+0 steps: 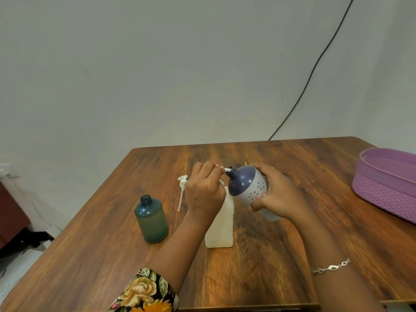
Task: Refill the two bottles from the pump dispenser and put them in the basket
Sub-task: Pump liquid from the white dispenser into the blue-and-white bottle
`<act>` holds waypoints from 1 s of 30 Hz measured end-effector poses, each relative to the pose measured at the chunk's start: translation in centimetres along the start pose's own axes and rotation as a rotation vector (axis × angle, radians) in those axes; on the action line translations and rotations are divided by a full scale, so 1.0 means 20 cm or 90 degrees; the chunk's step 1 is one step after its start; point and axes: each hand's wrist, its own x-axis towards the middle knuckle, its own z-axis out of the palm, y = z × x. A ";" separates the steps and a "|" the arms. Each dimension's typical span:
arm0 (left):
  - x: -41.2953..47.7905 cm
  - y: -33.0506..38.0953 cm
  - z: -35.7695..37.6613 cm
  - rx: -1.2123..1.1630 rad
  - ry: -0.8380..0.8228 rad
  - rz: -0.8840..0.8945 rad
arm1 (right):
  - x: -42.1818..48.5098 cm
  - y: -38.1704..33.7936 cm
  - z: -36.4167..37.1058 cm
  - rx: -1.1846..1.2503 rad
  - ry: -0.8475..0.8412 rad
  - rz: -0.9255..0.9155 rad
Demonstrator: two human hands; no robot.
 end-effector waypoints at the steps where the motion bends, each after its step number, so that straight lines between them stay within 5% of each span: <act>1: 0.01 0.00 0.00 0.006 -0.001 0.005 | 0.00 0.00 0.00 0.002 0.003 -0.002; 30: 0.03 -0.01 -0.06 -0.009 -0.048 0.052 | 0.00 -0.02 0.01 0.005 0.000 -0.003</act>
